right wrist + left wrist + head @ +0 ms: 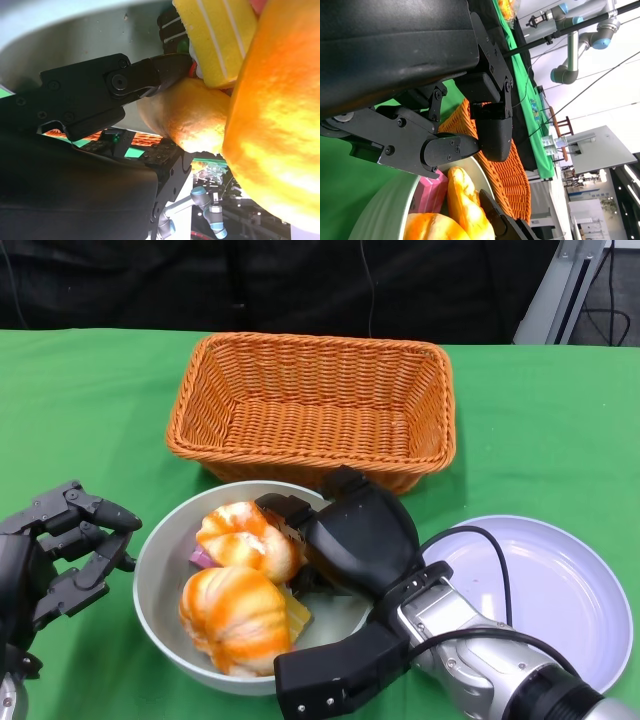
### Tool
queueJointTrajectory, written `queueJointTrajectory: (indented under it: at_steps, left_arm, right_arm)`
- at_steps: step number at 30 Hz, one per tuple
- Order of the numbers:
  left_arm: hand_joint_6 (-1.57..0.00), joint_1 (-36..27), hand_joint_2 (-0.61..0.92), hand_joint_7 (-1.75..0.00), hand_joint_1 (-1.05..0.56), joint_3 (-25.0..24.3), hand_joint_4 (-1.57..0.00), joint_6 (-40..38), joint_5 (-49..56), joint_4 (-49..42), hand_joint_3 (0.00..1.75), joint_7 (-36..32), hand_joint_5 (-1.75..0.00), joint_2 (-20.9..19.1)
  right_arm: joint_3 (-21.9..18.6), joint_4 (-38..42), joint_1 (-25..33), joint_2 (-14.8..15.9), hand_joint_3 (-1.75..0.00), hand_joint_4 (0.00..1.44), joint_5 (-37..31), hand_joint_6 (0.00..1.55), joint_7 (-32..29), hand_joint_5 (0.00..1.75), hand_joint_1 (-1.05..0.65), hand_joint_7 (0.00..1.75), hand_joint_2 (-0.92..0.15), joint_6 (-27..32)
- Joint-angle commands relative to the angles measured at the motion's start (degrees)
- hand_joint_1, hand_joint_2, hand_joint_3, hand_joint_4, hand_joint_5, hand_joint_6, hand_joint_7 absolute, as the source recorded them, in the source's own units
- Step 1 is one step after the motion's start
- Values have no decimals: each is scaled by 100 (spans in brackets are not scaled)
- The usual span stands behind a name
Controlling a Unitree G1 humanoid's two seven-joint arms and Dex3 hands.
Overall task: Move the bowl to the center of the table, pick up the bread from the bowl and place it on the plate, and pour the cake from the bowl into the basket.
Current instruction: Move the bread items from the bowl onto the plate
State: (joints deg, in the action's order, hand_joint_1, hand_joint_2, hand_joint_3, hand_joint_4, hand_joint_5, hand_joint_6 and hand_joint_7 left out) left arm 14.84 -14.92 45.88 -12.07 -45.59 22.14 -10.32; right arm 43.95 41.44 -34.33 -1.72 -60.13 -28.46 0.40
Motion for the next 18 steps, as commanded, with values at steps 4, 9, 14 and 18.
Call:
queueJointTrajectory:
  at_steps: [4,9,14,18]
  left_arm:
    - [-88,24,84,-109,-19,1,-80,95,93,-149,47,-125,-142,-71]
    - [-87,63,84,-110,-19,8,-79,164,142,-252,48,-156,-142,-77]
    - [-87,77,84,-110,-18,11,-80,146,158,-271,49,-149,-142,-86]
    - [-87,79,83,-109,-18,12,-79,120,157,-258,50,-159,-142,-91]
  right_arm:
    - [45,152,51,88,-10,61,77,91,-151,79,-46,7,-92,-118]
    - [13,51,21,137,-12,53,120,97,-294,78,-44,11,-92,-161]
    - [56,-140,21,179,-11,55,10,86,-336,37,-48,6,-92,-81]
    - [130,-248,38,183,-11,46,-91,79,-415,27,-52,1,-92,19]
